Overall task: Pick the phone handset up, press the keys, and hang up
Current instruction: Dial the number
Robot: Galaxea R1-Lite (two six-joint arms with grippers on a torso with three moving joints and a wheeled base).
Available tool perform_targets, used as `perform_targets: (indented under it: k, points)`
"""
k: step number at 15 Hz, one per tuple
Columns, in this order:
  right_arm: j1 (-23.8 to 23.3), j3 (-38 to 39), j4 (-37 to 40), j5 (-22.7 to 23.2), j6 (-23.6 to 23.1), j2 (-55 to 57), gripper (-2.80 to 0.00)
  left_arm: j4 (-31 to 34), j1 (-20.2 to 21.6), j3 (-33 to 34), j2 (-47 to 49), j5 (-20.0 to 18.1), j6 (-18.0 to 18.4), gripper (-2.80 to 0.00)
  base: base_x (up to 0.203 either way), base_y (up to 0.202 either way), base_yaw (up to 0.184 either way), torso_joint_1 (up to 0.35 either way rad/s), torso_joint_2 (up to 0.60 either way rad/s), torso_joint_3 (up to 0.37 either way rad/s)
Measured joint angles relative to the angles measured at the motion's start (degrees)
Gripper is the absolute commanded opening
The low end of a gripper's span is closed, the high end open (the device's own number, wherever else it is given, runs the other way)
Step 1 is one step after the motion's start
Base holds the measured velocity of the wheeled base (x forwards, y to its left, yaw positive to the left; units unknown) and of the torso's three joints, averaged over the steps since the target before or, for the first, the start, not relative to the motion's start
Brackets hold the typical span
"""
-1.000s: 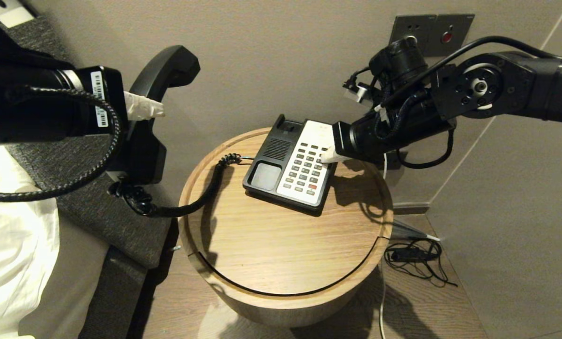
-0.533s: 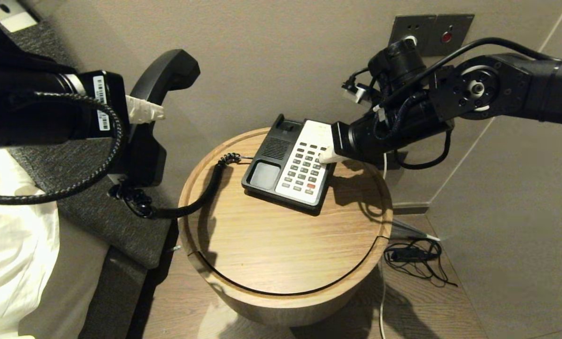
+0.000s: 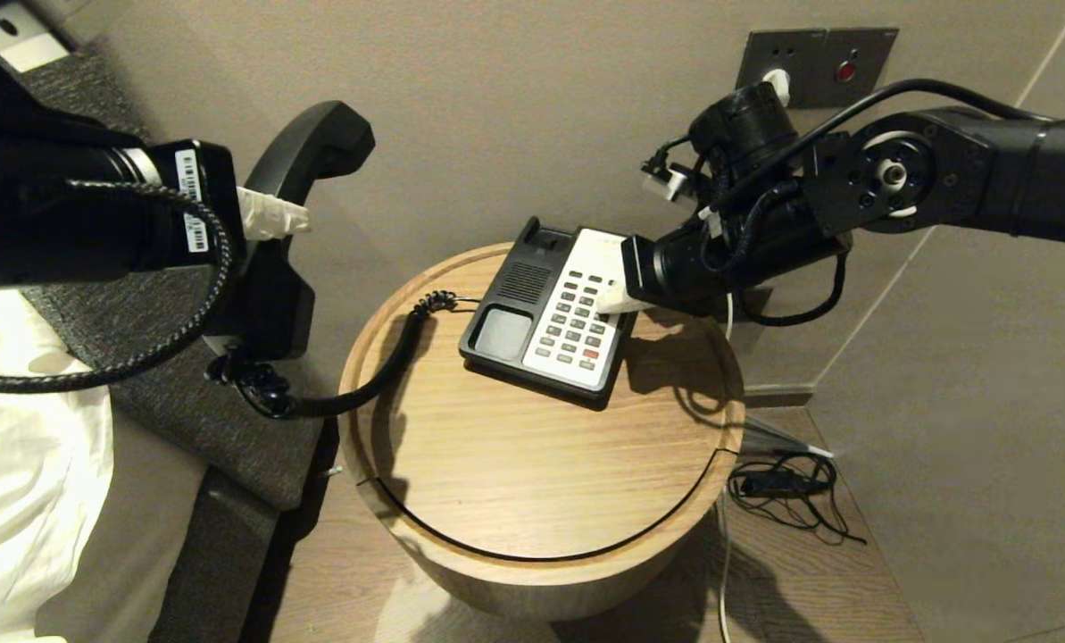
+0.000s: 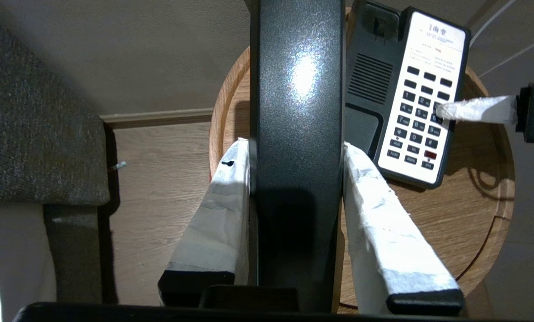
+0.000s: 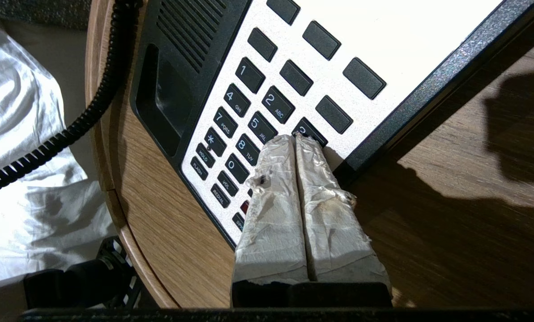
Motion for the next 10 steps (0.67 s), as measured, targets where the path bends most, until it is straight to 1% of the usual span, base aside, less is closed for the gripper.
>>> perform_targets:
  k: [3, 4, 7, 10]
  points:
    - [0.35, 0.02, 0.57, 0.3, 0.99, -2.03, -2.8, 0.06, 0.0, 0.0, -0.33, -0.05, -0.09, -2.8, 0.0, 0.0, 0.0, 0.0, 0.0, 0.0]
    - [0.92, 0.02, 0.55, 0.95, 1.53, -2.75, -2.8, 0.04, 0.02, -0.02, -0.48, -0.04, -0.1, -2.8, 0.0, 0.0, 0.0, 0.0, 0.0, 0.0]
    - [1.84, -0.05, -0.02, 5.3, 3.49, -4.26, -2.8, 0.06, 0.3, 0.04, -1.65, -0.17, -0.16, -2.8, 0.0, 0.0, 0.0, 0.0, 0.0, 0.0]
    - [2.41, -0.05, -0.09, 5.63, 3.57, -4.39, -2.8, 0.15, 1.06, 1.33, -3.33, -0.15, -0.07, -2.8, 0.0, 0.0, 0.0, 0.0, 0.0, 0.0]
